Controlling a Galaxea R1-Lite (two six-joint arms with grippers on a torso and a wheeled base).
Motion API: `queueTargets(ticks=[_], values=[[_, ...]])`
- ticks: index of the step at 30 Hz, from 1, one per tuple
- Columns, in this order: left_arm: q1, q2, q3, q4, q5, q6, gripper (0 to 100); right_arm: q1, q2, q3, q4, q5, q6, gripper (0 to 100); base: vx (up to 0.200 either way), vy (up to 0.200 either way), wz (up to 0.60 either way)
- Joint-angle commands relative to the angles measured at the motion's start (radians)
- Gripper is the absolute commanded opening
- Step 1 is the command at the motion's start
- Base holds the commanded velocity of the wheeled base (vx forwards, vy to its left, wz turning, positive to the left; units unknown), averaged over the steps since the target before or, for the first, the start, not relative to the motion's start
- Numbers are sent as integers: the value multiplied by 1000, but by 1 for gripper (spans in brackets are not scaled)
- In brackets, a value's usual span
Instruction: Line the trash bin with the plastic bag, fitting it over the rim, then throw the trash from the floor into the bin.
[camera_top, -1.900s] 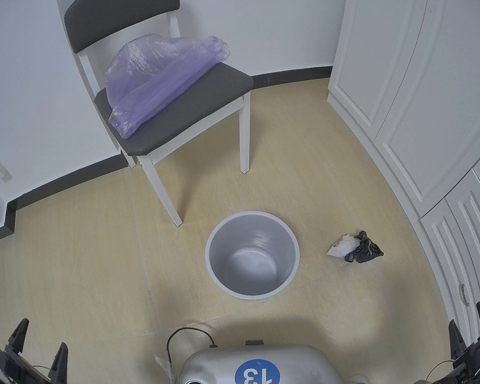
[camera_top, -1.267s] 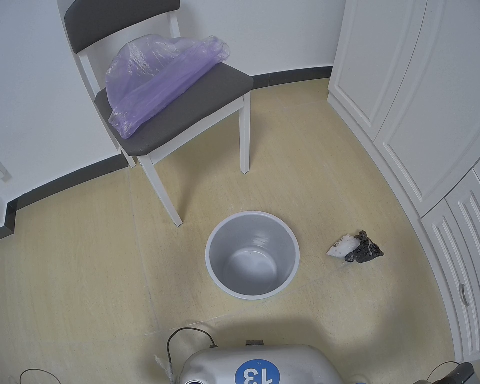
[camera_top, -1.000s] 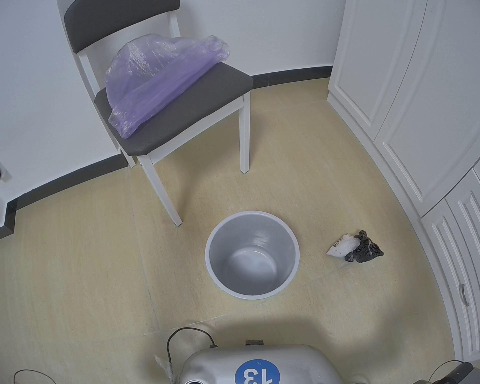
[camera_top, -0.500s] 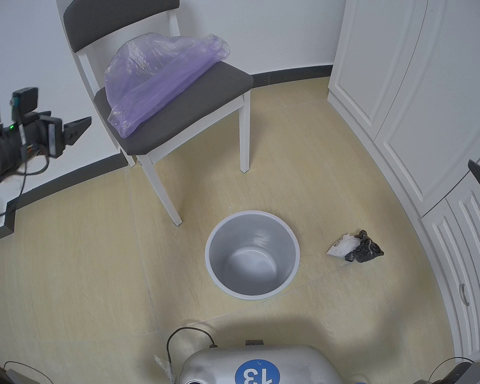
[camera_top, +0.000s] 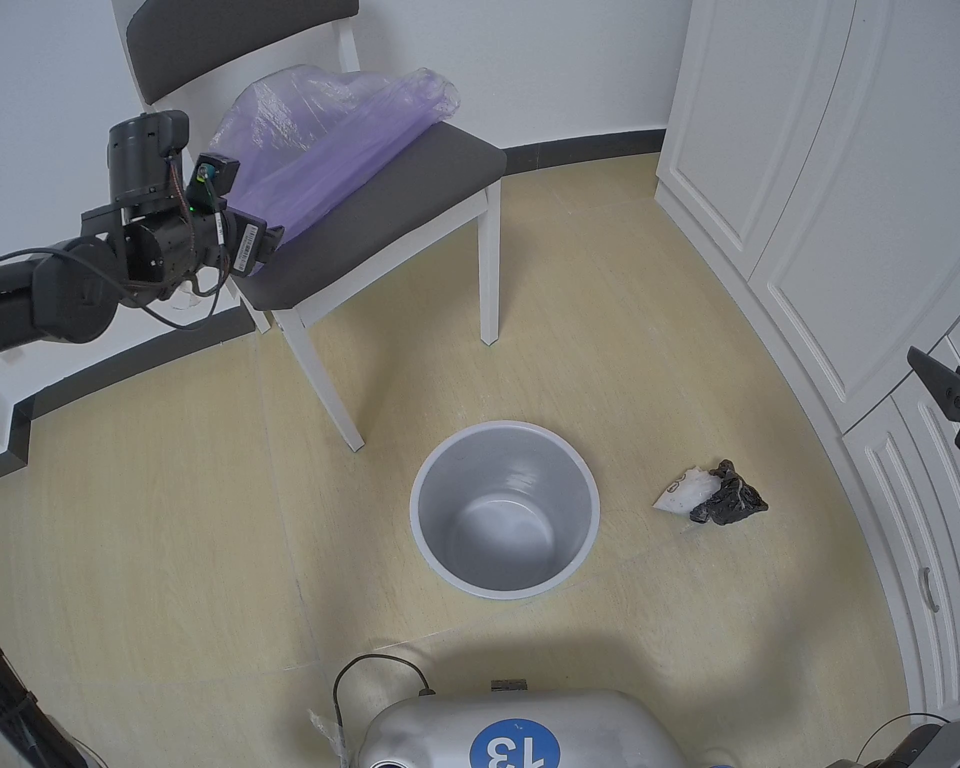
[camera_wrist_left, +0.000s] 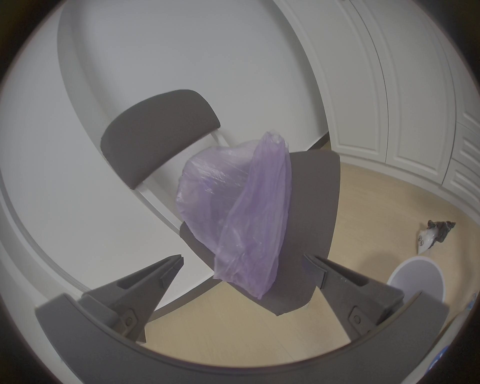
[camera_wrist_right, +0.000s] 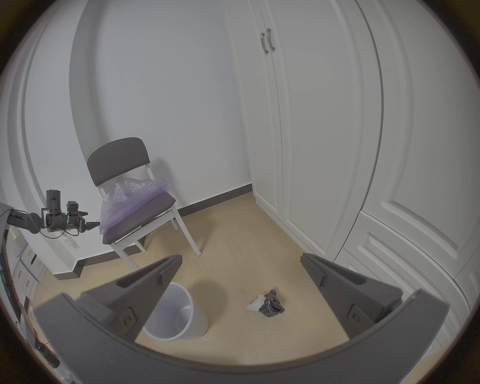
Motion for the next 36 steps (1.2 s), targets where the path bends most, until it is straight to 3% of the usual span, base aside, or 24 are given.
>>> queueTargets(ticks=[1, 6, 10, 36], values=[[3, 43, -14, 1, 4, 2, 100, 2, -1, 2, 1, 0, 0, 100, 0, 0, 0], [3, 39, 0, 4, 23, 28, 100, 2, -1, 2, 1, 0, 0, 100, 0, 0, 0], [16, 47, -8, 0, 86, 45, 100, 2, 1, 3, 1, 2, 2, 100, 0, 0, 0], [49, 133, -193, -3, 159, 70, 100, 2, 1, 3, -5, 5, 3, 100, 0, 0, 0]])
